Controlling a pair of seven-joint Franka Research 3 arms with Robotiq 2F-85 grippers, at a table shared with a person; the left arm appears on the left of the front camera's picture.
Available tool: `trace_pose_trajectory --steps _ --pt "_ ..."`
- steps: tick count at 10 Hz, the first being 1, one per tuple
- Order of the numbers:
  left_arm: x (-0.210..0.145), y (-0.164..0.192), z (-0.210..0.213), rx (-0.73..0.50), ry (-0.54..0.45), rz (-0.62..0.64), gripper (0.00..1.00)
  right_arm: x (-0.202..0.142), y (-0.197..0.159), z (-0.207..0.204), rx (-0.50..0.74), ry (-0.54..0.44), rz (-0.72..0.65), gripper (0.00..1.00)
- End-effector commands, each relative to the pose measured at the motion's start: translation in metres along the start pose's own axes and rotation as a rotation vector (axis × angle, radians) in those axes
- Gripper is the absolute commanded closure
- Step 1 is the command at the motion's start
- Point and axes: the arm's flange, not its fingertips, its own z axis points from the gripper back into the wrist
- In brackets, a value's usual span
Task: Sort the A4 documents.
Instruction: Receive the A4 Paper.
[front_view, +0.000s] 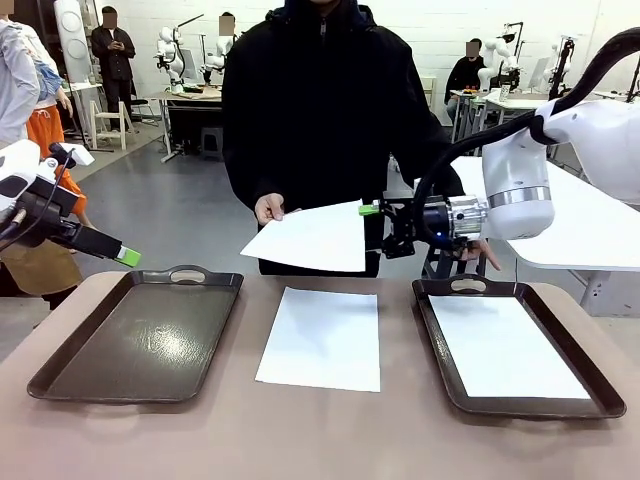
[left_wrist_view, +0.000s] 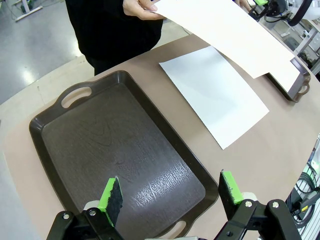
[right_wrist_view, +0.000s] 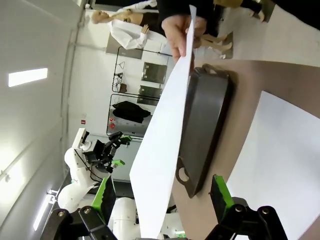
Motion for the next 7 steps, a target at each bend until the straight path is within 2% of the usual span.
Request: trace_pose_trajectory --steps 1,4,7 --pt "-0.002 0.002 0.000 -0.007 -0.005 -0.001 0.00 0.007 0.002 -0.019 0.034 -0.003 -0.039 0.00" --pt "-0.002 0.002 0.000 -0.007 -0.005 -0.001 0.00 -0.004 0.003 -0.039 0.038 0.049 -0.047 0.00" --pt "-0.002 0.002 0.000 -0.007 -0.005 -0.001 0.00 -0.009 0.002 -0.036 0.022 0.051 -0.036 0.02"
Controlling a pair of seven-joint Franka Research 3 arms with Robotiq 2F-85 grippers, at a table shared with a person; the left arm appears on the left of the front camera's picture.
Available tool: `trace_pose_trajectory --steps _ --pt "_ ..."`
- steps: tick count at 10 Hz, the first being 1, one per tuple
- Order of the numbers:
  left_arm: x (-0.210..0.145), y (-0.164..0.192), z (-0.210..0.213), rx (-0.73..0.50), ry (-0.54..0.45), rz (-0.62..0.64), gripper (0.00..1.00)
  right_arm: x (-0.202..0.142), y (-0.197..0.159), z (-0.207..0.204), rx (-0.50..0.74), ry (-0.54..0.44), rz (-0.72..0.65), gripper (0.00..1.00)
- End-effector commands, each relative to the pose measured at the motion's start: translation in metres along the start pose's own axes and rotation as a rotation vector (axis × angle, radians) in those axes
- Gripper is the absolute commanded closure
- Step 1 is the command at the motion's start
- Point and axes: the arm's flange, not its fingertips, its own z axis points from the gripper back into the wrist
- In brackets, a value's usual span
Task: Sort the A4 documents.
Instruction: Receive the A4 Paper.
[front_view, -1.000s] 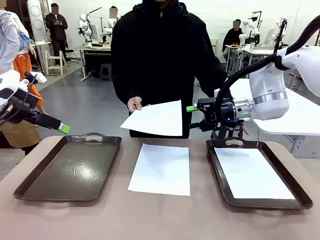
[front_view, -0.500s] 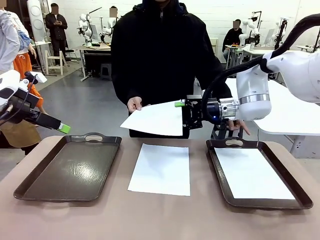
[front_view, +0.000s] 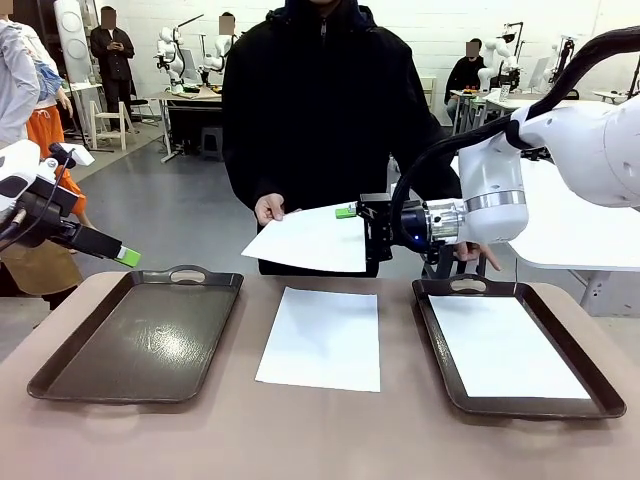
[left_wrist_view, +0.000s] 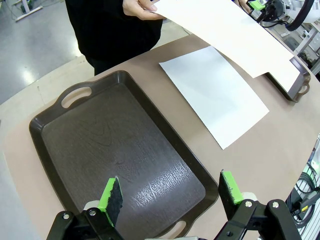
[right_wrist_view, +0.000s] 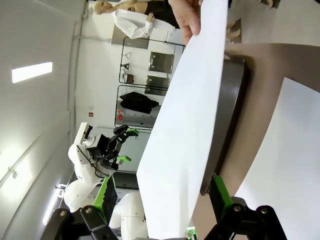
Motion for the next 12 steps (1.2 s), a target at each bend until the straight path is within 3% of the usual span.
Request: trace_pose_trajectory --steps 1,2,3,4,5,6,7,8,9,10,11,12 --pt "-0.0018 0.0018 -0.0001 -0.007 -0.005 -0.001 0.00 0.0012 -0.0003 0.0064 -0.018 -0.015 -0.001 0.17" --pt "-0.0018 0.0018 -0.0001 -0.007 -0.005 -0.001 0.00 0.0007 -0.0021 0.0098 -0.021 -0.020 -0.007 0.17" --pt "-0.0018 0.0018 -0.0001 -0.007 -0.005 -0.001 0.00 0.0011 -0.0027 0.0109 -0.018 -0.026 -0.014 0.35" --pt "-0.0018 0.0018 -0.0001 -0.007 -0.005 -0.001 0.00 0.0020 -0.0034 0.0110 -0.017 -0.031 -0.018 0.20" --pt "-0.0018 0.0018 -0.0001 -0.007 -0.005 -0.001 0.00 0.0028 -0.0034 0.0112 -0.016 -0.031 -0.021 0.52" --pt "-0.0018 0.0018 -0.0001 -0.007 -0.005 -0.001 0.00 0.0021 -0.0036 0.0105 -0.014 -0.029 -0.027 0.38" --pt "-0.0018 0.0018 -0.0001 -0.007 -0.005 -0.001 0.00 0.0022 -0.0035 0.0107 -0.015 -0.028 -0.028 0.70" --pt "-0.0018 0.0018 -0.0001 -0.007 -0.005 -0.001 0.00 0.0019 -0.0037 0.0096 -0.020 -0.022 -0.031 0.55" --pt "-0.0018 0.0018 -0.0001 -0.007 -0.005 -0.001 0.00 0.0016 -0.0037 0.0083 -0.023 -0.017 -0.032 0.87" --pt "-0.0018 0.0018 -0.0001 -0.007 -0.005 -0.001 0.00 0.0020 -0.0038 0.0091 -0.024 -0.016 -0.032 0.72" --pt "-0.0018 0.0018 -0.0001 -0.007 -0.005 -0.001 0.00 0.0029 -0.0036 0.0117 -0.025 -0.019 -0.031 1.00" --pt "-0.0018 0.0018 -0.0001 -0.007 -0.005 -0.001 0.00 0.0038 -0.0034 0.0146 -0.027 -0.022 -0.033 0.90"
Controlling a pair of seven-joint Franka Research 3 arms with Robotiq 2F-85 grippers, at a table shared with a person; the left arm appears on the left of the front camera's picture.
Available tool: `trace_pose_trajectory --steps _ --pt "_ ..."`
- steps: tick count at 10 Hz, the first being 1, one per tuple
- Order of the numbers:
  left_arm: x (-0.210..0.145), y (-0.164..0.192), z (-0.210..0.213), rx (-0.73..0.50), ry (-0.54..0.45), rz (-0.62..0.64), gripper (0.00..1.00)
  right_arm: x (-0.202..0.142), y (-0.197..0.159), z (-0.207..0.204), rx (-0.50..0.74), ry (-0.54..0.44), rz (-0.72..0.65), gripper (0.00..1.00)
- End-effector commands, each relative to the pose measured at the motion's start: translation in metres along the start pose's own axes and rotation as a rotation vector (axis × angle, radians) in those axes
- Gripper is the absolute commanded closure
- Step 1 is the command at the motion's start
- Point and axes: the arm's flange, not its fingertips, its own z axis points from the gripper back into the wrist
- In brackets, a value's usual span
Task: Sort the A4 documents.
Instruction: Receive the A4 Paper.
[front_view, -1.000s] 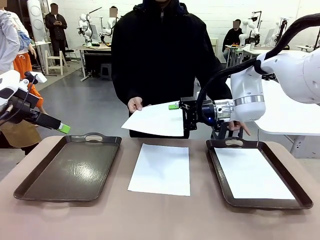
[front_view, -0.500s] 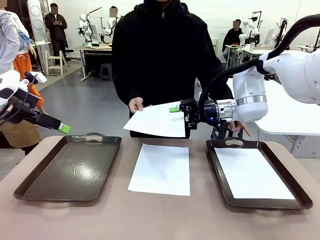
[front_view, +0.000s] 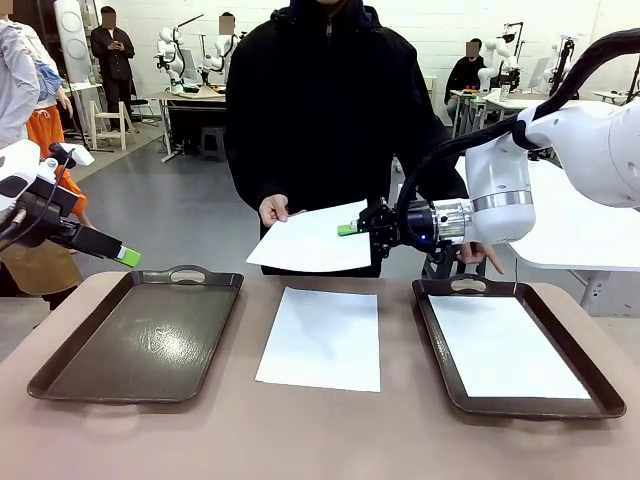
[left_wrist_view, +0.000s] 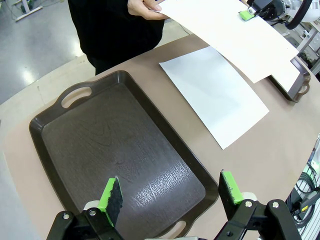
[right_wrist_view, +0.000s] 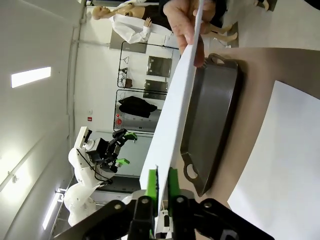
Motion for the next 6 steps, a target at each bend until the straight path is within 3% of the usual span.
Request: trace_pose_trajectory --steps 1,6 --pt "-0.0018 0.0018 -0.0001 -0.007 -0.005 -0.001 0.00 0.0014 0.0002 0.0035 -0.018 -0.003 -0.025 1.00" --pt "-0.0018 0.0018 -0.0001 -0.007 -0.005 -0.001 0.00 0.0041 0.0008 0.0108 -0.006 -0.007 -0.022 1.00"
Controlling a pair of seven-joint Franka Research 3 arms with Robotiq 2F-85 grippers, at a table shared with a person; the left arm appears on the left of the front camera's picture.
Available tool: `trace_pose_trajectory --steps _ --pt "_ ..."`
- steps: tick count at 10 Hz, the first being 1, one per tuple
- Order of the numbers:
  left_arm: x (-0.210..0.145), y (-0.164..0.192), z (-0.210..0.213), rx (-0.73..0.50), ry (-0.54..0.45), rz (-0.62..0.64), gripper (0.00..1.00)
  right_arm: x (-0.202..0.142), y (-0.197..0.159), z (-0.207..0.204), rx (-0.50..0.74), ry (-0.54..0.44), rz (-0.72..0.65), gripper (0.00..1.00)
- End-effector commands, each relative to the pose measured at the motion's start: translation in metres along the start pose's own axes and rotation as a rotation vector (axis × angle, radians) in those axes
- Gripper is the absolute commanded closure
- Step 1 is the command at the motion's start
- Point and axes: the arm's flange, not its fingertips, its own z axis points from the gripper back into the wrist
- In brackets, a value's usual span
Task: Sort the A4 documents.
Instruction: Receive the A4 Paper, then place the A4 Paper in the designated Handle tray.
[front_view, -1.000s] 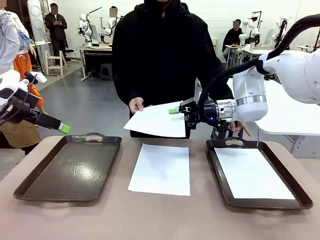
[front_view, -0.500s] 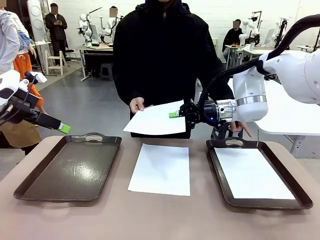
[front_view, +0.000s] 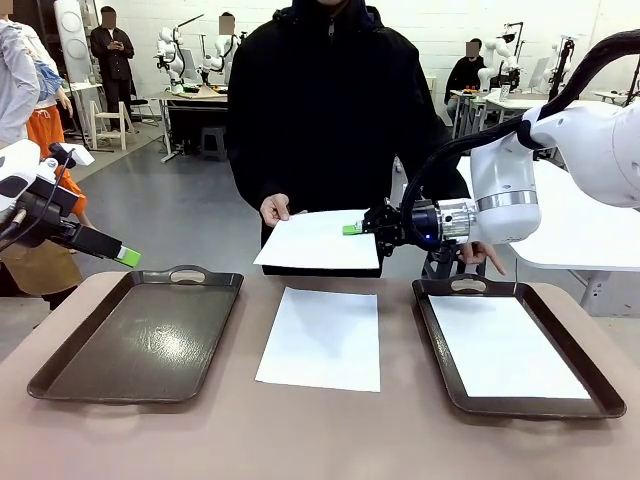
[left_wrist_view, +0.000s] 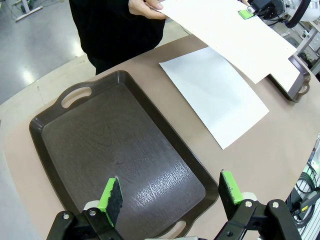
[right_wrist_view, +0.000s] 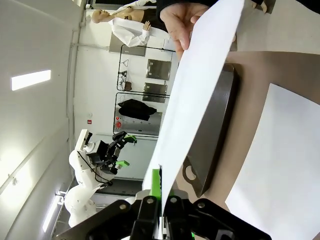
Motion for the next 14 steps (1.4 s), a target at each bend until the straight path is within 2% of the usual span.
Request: trace_pose_trajectory --steps 1,2,3,14 --pt "-0.0018 0.0018 -0.0001 -0.007 -0.005 -0.001 0.00 0.0007 0.0036 0.0031 0.008 0.017 -0.011 1.00" --pt "-0.0018 0.0018 -0.0001 -0.007 -0.005 -0.001 0.00 -0.0035 0.0039 0.0083 0.051 0.109 0.006 1.00" --pt "-0.0018 0.0018 -0.0001 -0.007 -0.005 -0.001 0.00 0.0000 0.0004 0.0007 0.003 0.002 0.000 1.00" --pt "-0.0018 0.0018 -0.0001 -0.007 -0.005 -0.001 0.00 0.0000 0.0004 0.0007 0.003 0.002 0.000 1.00"
